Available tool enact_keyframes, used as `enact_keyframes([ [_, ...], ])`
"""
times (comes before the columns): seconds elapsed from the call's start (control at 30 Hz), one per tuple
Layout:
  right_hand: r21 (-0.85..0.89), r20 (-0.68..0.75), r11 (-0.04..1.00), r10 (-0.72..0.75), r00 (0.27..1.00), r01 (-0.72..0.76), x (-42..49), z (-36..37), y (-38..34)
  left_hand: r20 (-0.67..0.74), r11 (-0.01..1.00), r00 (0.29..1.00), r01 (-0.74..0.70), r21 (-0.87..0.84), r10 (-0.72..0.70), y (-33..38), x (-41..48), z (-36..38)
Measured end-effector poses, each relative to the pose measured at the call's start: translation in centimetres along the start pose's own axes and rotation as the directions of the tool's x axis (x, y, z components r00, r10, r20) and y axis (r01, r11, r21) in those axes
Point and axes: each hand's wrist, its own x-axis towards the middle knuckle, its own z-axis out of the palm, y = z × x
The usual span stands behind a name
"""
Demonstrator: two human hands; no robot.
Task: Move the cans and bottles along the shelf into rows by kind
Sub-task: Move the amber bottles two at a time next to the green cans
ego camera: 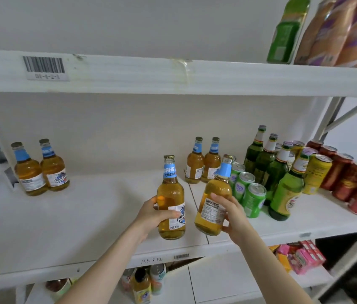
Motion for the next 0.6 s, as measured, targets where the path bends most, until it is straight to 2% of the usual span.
enact_keyframes([
  [0.13, -0.02, -0.018, 1.0, 0.005, 1.0, -0.006, 2.4, -3.7, -1.3, -0.004, 1.0, 1.0, 0.013, 0.011, -0.013, 0.7, 2.1, 4.0],
  [0.37, -0.036, 0.058, 0.999, 0.024, 0.998, -0.022, 6.6, -8.0, -2.2, -0.058, 0.999, 0.998, 0.035, -0.022, -0.036, 1.1, 4.6, 9.6],
  [0.6, -0.015, 0.146, 1.0, -0.02, 0.989, 0.023, 10.1, -7.4, -1.5, -0.111, 0.999, 0.993, 0.034, -0.039, -0.038, 1.4, 7.6, 10.0],
])
